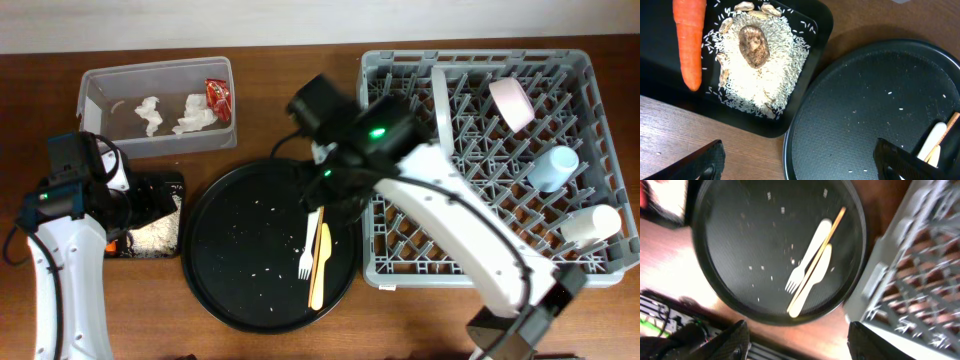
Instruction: Sort waste into correct bins and load items into the dishwasher rack
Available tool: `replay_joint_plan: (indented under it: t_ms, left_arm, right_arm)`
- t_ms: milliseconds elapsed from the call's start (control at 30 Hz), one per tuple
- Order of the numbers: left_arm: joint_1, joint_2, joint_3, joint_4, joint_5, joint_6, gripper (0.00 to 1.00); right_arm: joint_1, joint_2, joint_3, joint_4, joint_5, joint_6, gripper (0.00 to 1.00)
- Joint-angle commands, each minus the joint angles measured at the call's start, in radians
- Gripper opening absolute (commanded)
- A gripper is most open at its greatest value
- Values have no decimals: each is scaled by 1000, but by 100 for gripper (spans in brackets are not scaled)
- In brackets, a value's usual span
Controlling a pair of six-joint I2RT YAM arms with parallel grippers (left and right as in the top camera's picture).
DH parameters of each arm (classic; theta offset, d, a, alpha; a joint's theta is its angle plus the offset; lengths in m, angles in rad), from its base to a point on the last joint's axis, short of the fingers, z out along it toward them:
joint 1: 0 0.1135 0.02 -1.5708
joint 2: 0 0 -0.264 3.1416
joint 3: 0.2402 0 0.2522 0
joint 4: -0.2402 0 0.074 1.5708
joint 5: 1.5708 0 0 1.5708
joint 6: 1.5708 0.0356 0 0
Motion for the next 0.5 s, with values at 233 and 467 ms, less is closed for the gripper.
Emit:
replay_joint_plan:
  t_ms: [233, 467]
  left_arm:
    - [3, -9, 13, -5, 14, -1, 94]
    - [3, -9, 13, -5, 14, -1, 95]
  right_arm:
    - [120, 21, -741, 705, -6, 299, 62]
    - [128, 105, -784, 801, 93, 324, 61]
